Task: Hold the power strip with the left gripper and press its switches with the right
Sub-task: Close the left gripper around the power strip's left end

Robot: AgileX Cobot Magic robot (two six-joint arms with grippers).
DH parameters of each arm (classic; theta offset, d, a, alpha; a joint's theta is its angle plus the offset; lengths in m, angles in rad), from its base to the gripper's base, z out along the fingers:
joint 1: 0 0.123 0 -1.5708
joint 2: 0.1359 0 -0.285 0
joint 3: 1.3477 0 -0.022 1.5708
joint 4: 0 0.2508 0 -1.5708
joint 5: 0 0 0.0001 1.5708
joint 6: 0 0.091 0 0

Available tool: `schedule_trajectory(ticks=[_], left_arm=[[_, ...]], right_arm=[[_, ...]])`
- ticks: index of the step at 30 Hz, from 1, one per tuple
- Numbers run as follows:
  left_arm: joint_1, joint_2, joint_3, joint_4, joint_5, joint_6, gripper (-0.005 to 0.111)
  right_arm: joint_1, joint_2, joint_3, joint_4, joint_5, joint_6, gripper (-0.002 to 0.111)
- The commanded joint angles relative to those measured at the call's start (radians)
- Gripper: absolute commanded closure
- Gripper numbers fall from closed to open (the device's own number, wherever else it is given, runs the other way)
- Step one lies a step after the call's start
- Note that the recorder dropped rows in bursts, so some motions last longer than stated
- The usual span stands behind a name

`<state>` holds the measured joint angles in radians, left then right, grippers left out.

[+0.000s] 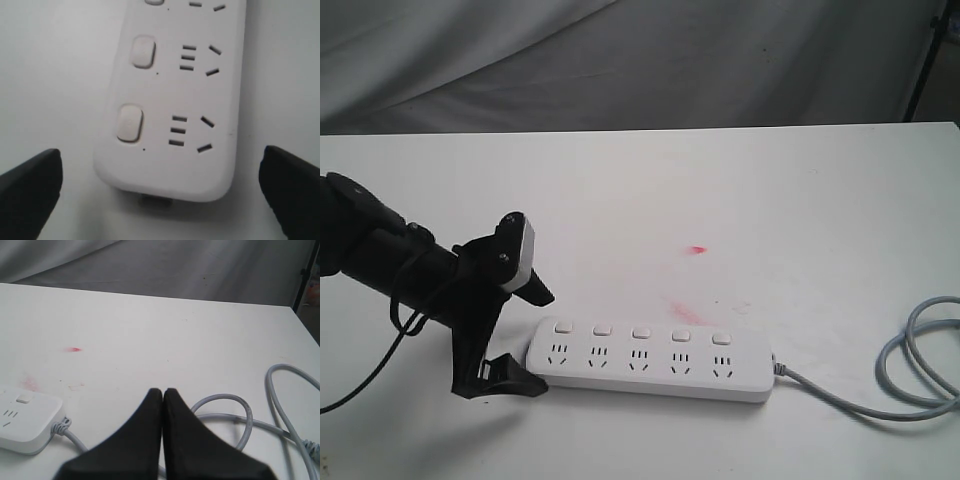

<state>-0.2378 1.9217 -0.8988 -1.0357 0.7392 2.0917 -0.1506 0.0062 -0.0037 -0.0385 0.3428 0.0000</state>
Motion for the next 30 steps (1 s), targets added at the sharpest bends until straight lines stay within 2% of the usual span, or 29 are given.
schedule_trajectory(ticks=[1, 17, 23, 25, 30], left_arm=[[-0.008, 0.039, -0.018, 0.003, -0.010, 0.003, 0.004], [-0.008, 0.045, -0.026, -0.059, 0.022, 0.003, 0.006], [-0.008, 0.045, -0.026, -0.055, 0.020, 0.003, 0.057], [-0.008, 0.045, -0.026, -0.055, 0.020, 0.003, 0.068], [-0.008, 0.045, -0.026, -0.055, 0.020, 0.003, 0.084]], right_arm=[[0.002, -0.006, 0.004, 0.003, -0.001, 0.000, 0.108], [0.002, -0.006, 0.004, 0.003, -0.001, 0.000, 0.108], [0.002, -0.006, 0.004, 0.003, -0.001, 0.000, 0.108], [0.002, -0.006, 0.004, 0.003, -0.001, 0.000, 0.108], [0.002, -0.006, 0.004, 0.003, -0.001, 0.000, 0.108]])
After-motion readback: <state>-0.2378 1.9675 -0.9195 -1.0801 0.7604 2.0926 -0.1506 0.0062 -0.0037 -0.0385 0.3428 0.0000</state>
